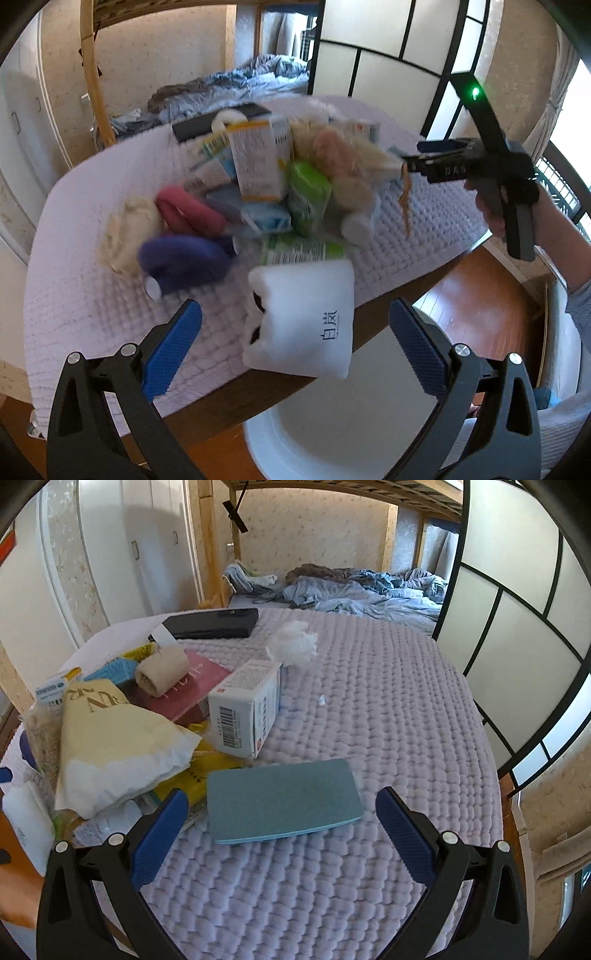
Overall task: Collect trash
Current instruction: 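Grasp the white cloth packet with the left tool while the right tool grasps the teal sponge pad, then carry the white packet and teal sponge with both tools over the white bin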
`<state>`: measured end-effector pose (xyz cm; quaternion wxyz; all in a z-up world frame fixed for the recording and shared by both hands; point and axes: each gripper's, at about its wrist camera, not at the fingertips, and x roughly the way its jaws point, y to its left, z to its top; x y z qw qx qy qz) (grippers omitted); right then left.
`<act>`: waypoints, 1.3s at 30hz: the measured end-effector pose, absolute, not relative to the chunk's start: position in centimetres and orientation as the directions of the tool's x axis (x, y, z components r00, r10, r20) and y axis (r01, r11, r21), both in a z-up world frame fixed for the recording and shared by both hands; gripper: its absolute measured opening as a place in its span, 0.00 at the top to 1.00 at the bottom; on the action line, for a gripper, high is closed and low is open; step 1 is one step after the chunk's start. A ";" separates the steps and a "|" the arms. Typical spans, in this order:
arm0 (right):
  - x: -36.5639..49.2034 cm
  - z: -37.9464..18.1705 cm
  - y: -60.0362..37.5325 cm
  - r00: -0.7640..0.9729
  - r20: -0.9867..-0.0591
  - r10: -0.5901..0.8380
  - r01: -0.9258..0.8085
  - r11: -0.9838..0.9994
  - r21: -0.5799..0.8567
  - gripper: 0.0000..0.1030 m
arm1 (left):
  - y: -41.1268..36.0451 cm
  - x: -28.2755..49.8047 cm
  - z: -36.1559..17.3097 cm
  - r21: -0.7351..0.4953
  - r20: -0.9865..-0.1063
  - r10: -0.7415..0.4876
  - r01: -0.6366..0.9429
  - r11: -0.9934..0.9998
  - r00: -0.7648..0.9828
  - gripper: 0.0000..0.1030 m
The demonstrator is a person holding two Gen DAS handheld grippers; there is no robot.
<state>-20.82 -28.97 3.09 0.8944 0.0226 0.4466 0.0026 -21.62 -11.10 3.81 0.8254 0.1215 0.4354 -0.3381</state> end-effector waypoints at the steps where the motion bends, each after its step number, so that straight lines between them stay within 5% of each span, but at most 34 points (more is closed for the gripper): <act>1: -20.6 2.8 -29.1 0.595 -0.803 0.027 0.016 0.999 0.046 0.04 | -11.2 -21.5 3.4 -0.096 -0.806 -0.447 0.659 0.746 0.388 0.01; 8: -19.5 1.4 -29.5 0.569 -0.819 0.075 0.005 0.996 0.094 0.04 | -11.2 -20.9 1.5 -0.153 -0.815 -0.462 0.640 0.753 0.350 0.03; 10: -19.6 1.3 -30.0 0.567 -0.818 0.098 0.005 0.993 0.122 0.04 | -11.4 -20.7 0.8 -0.170 -0.821 -0.466 0.639 0.750 0.328 0.15; 19: -21.0 2.5 -30.8 0.586 -0.797 0.145 0.000 0.984 0.179 0.11 | -10.7 -20.9 1.4 -0.165 -0.809 -0.476 0.644 0.747 0.344 0.37; 39: -29.8 7.1 -26.4 0.605 -0.792 0.075 0.049 0.990 0.132 0.11 | -9.9 -23.5 3.3 -0.096 -0.840 -0.374 0.569 0.817 0.394 0.40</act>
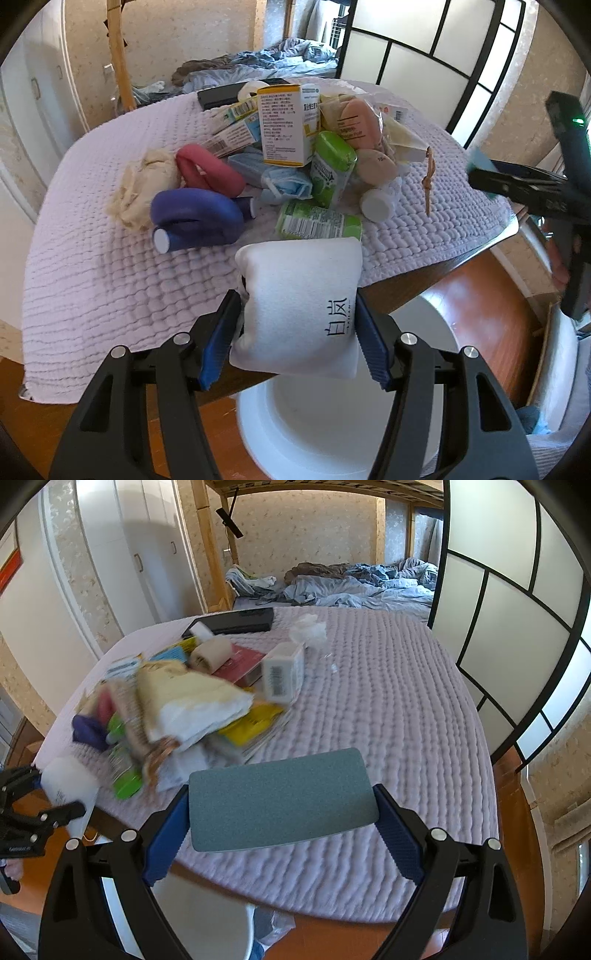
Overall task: Collect trash
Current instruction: 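Carry the white packet and teal sponge with both tools over the white bin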
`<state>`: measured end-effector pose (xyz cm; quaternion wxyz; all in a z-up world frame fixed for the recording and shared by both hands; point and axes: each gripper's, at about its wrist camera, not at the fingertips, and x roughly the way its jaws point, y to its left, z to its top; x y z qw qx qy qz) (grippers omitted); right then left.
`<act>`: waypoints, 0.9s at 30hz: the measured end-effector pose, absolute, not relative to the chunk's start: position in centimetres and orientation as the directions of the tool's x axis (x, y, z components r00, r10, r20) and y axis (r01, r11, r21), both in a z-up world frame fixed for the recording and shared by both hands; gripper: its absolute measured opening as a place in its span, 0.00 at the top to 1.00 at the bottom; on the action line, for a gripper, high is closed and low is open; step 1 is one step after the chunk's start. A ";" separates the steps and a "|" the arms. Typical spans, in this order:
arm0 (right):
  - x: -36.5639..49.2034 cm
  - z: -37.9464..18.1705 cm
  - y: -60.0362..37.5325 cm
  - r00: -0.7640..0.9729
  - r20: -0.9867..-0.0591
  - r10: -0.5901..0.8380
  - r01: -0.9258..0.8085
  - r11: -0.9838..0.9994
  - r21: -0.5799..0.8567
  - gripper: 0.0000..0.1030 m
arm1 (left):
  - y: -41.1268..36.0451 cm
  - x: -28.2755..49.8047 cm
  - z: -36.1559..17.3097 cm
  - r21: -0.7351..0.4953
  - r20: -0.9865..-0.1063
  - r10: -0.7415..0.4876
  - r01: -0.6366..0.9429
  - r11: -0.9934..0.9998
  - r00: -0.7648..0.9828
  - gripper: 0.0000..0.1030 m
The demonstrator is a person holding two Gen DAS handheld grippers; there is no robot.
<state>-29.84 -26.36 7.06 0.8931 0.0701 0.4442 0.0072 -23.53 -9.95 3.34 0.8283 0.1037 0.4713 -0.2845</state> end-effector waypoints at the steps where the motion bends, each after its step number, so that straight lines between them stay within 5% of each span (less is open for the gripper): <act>1: -30.4 7.2 -25.8 0.603 -0.793 0.082 0.045 0.990 0.136 0.11 | -9.9 -23.8 3.5 -0.087 -0.842 -0.364 0.565 0.820 0.399 0.40; 27: -36.0 8.5 -14.8 0.556 -0.813 0.172 -0.117 0.985 0.128 0.11 | -8.9 -29.0 3.7 0.062 -0.864 -0.234 0.556 0.829 0.446 0.39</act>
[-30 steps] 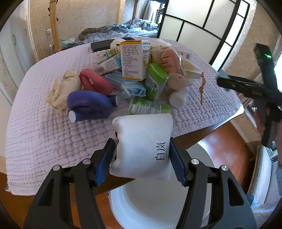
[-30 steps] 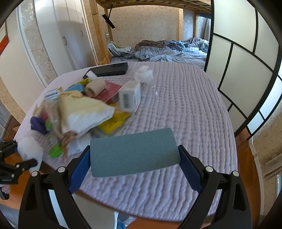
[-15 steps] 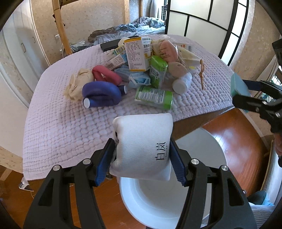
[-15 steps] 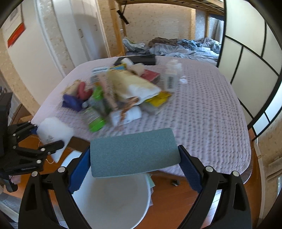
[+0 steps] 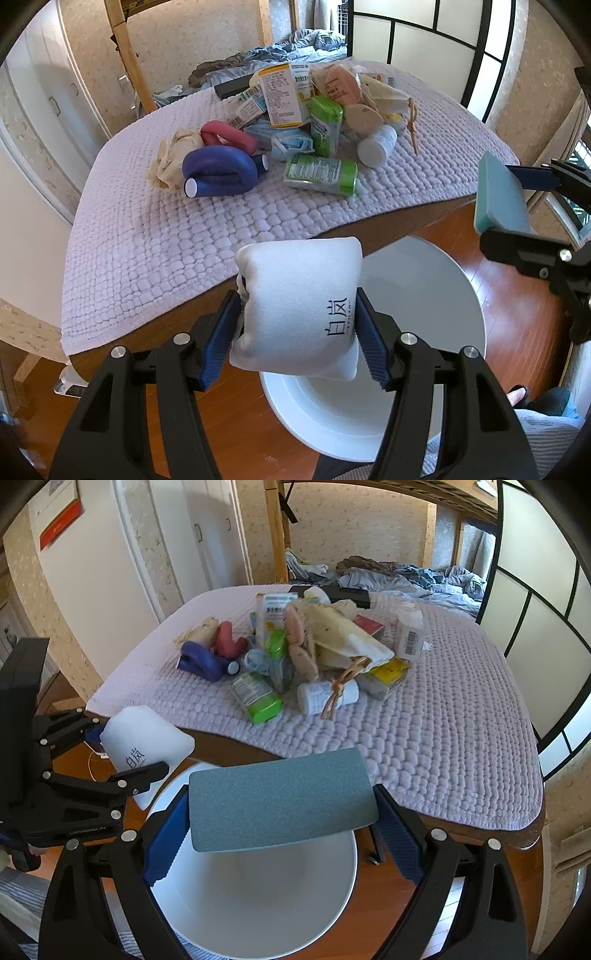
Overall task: Collect trash
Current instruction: 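Carry the white packet and teal sponge with both tools over the white bin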
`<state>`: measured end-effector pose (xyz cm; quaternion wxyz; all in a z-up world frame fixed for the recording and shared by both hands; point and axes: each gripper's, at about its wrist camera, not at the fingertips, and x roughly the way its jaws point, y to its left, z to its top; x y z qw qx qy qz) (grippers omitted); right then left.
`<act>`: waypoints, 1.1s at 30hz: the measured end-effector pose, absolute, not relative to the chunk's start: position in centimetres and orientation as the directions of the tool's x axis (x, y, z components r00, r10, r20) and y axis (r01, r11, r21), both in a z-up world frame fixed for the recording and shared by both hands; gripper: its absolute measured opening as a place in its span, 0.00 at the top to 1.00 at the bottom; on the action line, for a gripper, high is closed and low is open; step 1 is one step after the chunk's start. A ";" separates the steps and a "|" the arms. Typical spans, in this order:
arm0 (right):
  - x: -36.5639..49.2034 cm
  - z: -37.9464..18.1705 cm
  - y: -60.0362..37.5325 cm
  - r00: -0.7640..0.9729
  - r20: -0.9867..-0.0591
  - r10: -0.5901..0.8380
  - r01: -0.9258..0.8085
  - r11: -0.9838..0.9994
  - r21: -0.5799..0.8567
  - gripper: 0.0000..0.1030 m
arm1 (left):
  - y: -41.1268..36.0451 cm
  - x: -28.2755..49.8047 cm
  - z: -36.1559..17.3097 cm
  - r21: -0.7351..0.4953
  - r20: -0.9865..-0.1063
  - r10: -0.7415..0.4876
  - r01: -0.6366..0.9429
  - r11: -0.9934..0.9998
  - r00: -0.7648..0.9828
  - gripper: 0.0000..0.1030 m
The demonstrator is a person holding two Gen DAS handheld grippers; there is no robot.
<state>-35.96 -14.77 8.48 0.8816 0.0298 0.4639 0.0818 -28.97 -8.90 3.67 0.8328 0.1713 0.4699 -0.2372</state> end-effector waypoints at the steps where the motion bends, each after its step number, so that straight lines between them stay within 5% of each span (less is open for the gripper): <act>1: -36.0 8.4 -14.6 0.554 -0.814 0.173 -0.118 0.985 0.128 0.11 | -8.9 -29.0 3.6 0.063 -0.865 -0.233 0.558 0.827 0.444 0.39; 33: -36.0 4.3 -13.2 0.458 -0.872 0.176 -0.126 0.983 0.133 0.11 | -10.8 -29.3 -1.4 0.048 -0.936 -0.186 0.632 0.773 0.298 0.39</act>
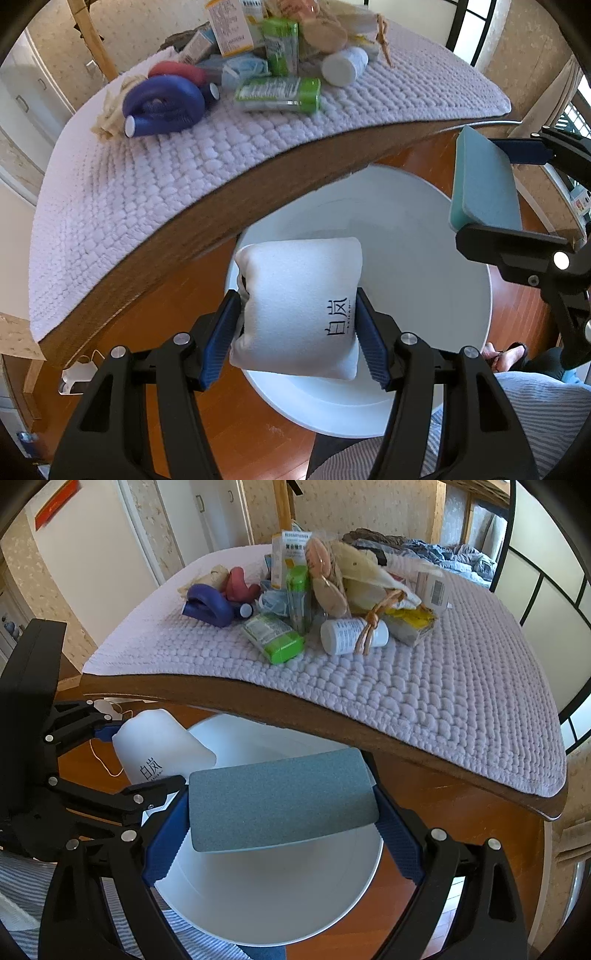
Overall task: Collect trash
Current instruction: 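Carry the white packet and teal sponge with both tools over the white bin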
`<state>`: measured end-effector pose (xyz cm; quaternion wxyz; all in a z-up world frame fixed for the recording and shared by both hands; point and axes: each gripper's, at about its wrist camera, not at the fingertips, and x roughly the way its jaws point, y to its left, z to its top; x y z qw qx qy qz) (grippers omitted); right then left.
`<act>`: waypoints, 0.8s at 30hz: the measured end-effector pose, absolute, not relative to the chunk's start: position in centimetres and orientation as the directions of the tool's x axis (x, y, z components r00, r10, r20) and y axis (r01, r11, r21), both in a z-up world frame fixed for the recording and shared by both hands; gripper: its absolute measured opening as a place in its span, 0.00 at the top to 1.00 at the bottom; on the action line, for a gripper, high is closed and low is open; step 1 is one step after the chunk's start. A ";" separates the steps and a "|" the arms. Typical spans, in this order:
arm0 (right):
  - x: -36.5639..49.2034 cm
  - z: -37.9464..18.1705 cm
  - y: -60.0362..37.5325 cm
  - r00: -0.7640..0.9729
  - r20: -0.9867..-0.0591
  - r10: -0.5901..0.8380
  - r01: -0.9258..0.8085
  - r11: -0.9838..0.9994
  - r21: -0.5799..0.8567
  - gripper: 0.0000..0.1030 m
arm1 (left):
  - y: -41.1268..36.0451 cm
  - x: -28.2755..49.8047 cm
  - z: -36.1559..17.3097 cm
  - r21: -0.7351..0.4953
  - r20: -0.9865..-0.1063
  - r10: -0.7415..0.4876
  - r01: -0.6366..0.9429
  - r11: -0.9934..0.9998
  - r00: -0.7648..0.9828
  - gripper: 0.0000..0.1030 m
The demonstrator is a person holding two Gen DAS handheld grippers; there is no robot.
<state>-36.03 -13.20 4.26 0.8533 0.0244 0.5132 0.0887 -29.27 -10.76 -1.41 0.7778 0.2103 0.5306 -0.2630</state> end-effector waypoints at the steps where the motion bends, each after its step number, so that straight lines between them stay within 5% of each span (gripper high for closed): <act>1: -36.1 4.1 -13.1 0.455 -0.874 0.173 -0.126 0.984 0.129 0.11 | -10.8 -29.1 -1.6 0.047 -0.938 -0.183 0.633 0.773 0.294 0.39; 24: -34.8 -0.2 -11.1 0.426 -0.893 0.148 -0.077 0.989 0.127 0.11 | -11.0 -29.1 -7.2 0.031 -0.959 -0.152 0.621 0.783 0.240 0.39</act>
